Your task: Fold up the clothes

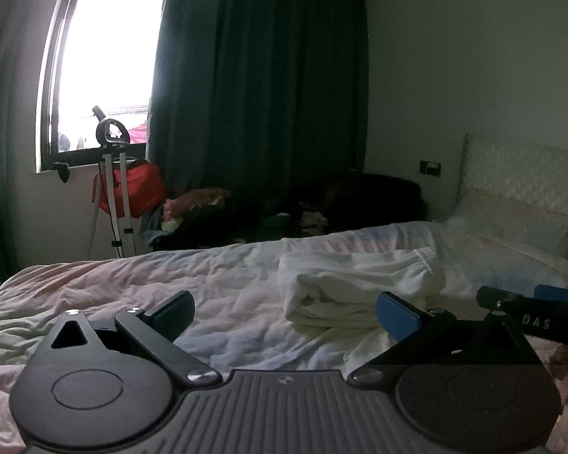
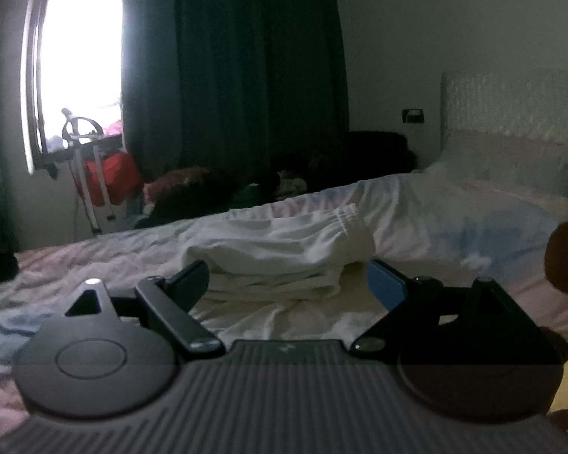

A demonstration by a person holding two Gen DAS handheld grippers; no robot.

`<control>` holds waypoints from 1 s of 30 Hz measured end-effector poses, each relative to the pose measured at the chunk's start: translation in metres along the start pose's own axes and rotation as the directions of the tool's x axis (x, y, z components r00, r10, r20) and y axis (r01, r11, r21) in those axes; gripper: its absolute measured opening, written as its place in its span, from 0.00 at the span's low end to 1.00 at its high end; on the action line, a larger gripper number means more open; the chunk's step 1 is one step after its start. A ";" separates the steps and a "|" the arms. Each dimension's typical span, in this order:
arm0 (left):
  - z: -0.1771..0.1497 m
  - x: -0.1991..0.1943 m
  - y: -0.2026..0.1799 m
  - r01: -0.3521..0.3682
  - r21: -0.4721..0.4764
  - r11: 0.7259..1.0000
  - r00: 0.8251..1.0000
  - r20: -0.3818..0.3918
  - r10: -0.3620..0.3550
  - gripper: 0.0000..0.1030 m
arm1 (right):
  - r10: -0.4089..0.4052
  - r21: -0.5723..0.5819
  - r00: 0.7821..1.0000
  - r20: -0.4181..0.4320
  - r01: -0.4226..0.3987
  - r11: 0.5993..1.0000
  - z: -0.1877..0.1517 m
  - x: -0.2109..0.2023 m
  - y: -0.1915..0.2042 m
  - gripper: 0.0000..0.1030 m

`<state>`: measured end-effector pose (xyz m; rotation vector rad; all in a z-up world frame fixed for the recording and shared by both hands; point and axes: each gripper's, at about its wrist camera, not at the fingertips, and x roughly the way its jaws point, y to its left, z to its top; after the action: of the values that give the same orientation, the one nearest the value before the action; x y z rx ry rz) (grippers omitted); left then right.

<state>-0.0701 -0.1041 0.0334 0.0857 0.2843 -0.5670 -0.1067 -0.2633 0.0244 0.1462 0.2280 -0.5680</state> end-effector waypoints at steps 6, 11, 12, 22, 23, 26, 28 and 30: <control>-0.002 -0.001 -0.003 0.001 0.005 1.000 1.000 0.008 -0.001 1.00 | -0.003 0.013 1.000 0.009 0.003 1.000 0.000 0.000 -0.002 0.30; -0.002 0.001 -0.004 0.005 0.007 1.000 1.000 0.003 -0.005 1.00 | -0.008 0.006 1.000 0.003 0.007 1.000 0.000 0.003 0.000 0.91; -0.002 0.001 -0.004 0.004 0.008 1.000 1.000 0.003 -0.004 1.00 | 0.007 0.010 1.000 0.009 -0.007 1.000 0.000 0.002 0.000 1.00; -0.004 0.002 -0.005 -0.011 0.015 1.000 1.000 -0.003 0.011 1.00 | -0.007 -0.014 1.000 0.030 0.008 1.000 -0.002 0.000 0.006 1.00; -0.004 0.002 -0.005 -0.011 0.017 1.000 1.000 -0.003 0.011 1.00 | -0.008 -0.017 1.000 0.029 0.009 1.000 -0.002 0.000 0.006 1.00; -0.005 0.002 -0.007 -0.009 0.027 1.000 1.000 -0.002 0.010 1.00 | -0.014 -0.020 0.999 0.030 0.014 1.000 -0.004 -0.003 0.009 1.00; -0.005 0.003 -0.009 -0.002 0.027 1.000 1.000 -0.006 0.003 1.00 | -0.013 -0.020 1.000 0.028 0.013 1.000 -0.005 -0.003 0.009 1.00; -0.006 0.003 -0.008 -0.002 0.026 1.000 1.000 -0.006 0.002 1.00 | -0.015 -0.023 1.000 0.028 0.016 1.000 -0.005 -0.004 0.010 1.00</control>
<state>-0.0739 -0.1115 0.0272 0.1131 0.2823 -0.5687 -0.1058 -0.2520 0.0216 0.1140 0.2093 -0.5822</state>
